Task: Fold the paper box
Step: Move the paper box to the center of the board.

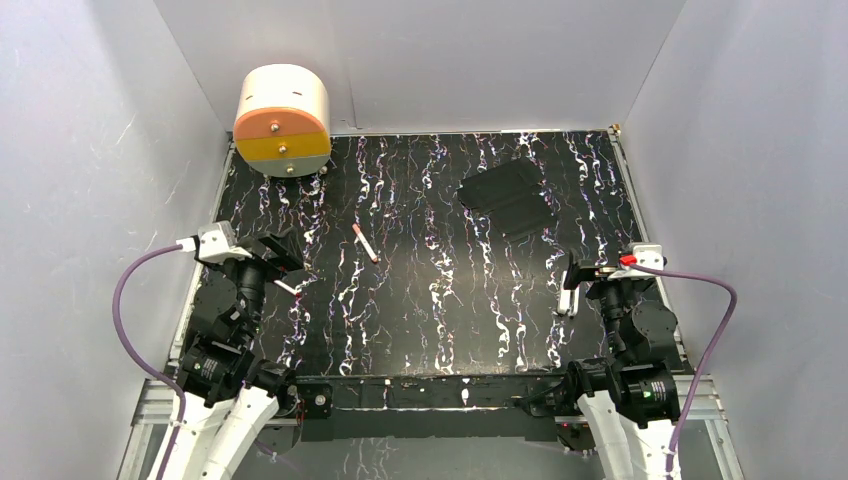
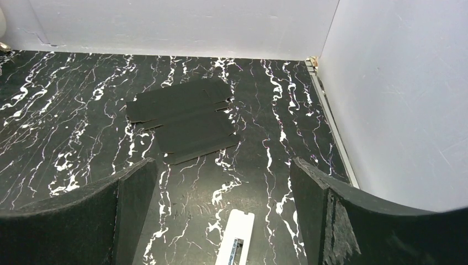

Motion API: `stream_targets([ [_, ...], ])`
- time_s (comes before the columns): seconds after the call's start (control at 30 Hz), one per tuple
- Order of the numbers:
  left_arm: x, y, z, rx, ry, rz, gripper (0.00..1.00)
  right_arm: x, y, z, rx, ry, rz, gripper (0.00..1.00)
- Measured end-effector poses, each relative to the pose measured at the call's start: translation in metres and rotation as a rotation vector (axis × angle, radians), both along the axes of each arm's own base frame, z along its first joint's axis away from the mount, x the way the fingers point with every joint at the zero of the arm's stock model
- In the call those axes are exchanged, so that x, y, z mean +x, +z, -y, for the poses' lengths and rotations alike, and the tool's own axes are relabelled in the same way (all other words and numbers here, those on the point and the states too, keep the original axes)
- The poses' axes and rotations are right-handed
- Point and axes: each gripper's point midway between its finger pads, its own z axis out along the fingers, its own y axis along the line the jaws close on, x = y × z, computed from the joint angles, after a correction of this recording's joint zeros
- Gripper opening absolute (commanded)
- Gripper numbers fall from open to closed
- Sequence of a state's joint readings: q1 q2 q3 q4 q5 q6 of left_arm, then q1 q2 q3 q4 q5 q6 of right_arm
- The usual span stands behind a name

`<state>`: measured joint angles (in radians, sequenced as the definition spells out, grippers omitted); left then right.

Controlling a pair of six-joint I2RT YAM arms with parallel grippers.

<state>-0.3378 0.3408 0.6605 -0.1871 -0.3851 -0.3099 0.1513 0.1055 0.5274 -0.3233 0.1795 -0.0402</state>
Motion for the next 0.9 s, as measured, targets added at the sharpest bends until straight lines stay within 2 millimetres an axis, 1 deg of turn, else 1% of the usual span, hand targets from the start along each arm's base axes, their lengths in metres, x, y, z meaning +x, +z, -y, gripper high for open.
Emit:
stream_targets([
  [0.13,-0.001,0.001,0.000,-0.002,0.000,0.007,0.93,0.000,-0.002,-0.003,-0.002,0.016,-0.010,0.99],
  [0.3,-0.003,0.003,0.000,-0.005,-0.003,0.013,0.94,0.002,-0.007,-0.011,-0.008,0.062,-0.042,0.99],
  [0.43,-0.003,0.001,0.000,-0.004,-0.005,0.008,0.94,0.008,-0.008,-0.019,-0.012,0.098,-0.084,0.99],
  [0.53,-0.004,-0.005,0.000,0.002,-0.005,-0.014,0.94,0.016,-0.012,-0.024,-0.016,0.123,-0.128,0.99],
  [0.63,-0.005,-0.015,0.001,0.011,-0.011,-0.048,0.94,0.027,-0.018,-0.029,-0.016,0.139,-0.178,0.99],
  [0.73,-0.005,-0.021,0.003,0.019,-0.019,-0.067,0.94,0.044,-0.027,-0.037,-0.004,0.168,-0.232,0.99],
  [0.8,-0.004,-0.024,0.004,0.027,-0.023,-0.074,0.94,0.057,-0.036,-0.044,0.012,0.186,-0.273,0.99],
  [0.9,-0.003,-0.031,0.007,0.047,-0.043,-0.090,0.94,0.081,-0.056,-0.051,0.034,0.193,-0.365,0.99],
])
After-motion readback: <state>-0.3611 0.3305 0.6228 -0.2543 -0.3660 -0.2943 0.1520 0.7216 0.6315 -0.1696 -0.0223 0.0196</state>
